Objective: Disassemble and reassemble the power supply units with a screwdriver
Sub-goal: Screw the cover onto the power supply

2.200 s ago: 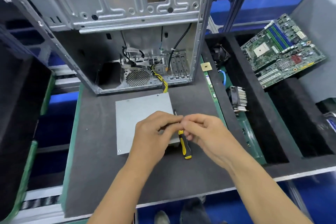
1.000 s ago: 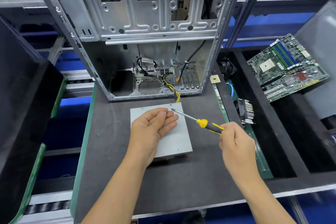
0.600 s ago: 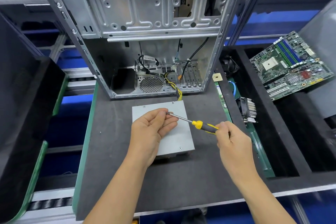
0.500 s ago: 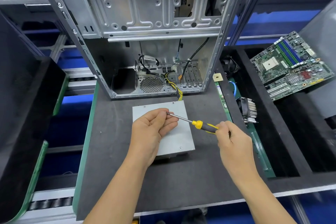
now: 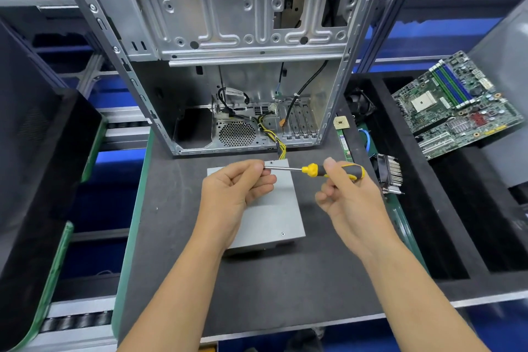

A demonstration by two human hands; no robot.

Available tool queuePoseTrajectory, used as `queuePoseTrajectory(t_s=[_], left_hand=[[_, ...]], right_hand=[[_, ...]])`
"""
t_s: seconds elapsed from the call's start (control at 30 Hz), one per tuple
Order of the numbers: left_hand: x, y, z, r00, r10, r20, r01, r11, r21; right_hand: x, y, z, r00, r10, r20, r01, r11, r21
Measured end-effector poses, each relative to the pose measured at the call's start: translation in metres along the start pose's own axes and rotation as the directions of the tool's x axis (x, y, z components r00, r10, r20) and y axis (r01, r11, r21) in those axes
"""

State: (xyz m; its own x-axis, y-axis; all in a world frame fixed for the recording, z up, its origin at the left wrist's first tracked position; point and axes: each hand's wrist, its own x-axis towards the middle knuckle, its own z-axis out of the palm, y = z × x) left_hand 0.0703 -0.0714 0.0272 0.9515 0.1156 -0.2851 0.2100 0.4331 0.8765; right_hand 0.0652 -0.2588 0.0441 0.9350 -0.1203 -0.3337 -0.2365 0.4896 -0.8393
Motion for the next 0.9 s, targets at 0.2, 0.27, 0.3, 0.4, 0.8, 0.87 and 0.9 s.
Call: queuePoseTrajectory(t_s=[0.2, 0.27, 0.3, 0.4, 0.8, 0.87, 0.9], left_hand=[[0.014, 0.008, 0.002, 1.0, -0.012, 0.002, 0.012, 1.0, 0.001], [0.018, 0.008, 0.002, 1.0, -0.027, 0.009, 0.027, 0.999, 0.023], [0.019, 0.008, 0.002, 0.999, -0.032, 0.022, 0.031, 0.999, 0.03], [0.021, 0.011, -0.002, 0.999, -0.028, 0.041, 0.026, 0.997, 0.067], [0.038, -0.008, -0.004, 0.906, 0.211, 0.368, -0.399, 0.133, 0.907], [0.04, -0.01, -0.004, 0.906, 0.214, 0.365, -0.389, 0.082, 0.918], [0.041, -0.01, -0.004, 0.906, 0.216, 0.364, -0.387, 0.078, 0.919]], right_hand=[[0.014, -0.006, 0.016, 1.0, 0.028, -0.006, -0.028, 0.999, 0.041], [0.019, -0.006, 0.017, 1.0, -0.006, -0.024, 0.006, 1.0, -0.004], [0.021, -0.006, 0.016, 0.999, -0.024, -0.037, 0.023, 0.999, -0.027], [0.029, -0.008, 0.012, 0.995, -0.06, -0.074, 0.055, 0.996, -0.063], [0.054, -0.02, 0.011, 0.902, -0.431, 0.018, 0.357, 0.723, -0.591], [0.056, -0.02, 0.012, 0.901, -0.434, 0.025, 0.363, 0.72, -0.591], [0.056, -0.02, 0.012, 0.901, -0.434, 0.027, 0.364, 0.718, -0.593]])
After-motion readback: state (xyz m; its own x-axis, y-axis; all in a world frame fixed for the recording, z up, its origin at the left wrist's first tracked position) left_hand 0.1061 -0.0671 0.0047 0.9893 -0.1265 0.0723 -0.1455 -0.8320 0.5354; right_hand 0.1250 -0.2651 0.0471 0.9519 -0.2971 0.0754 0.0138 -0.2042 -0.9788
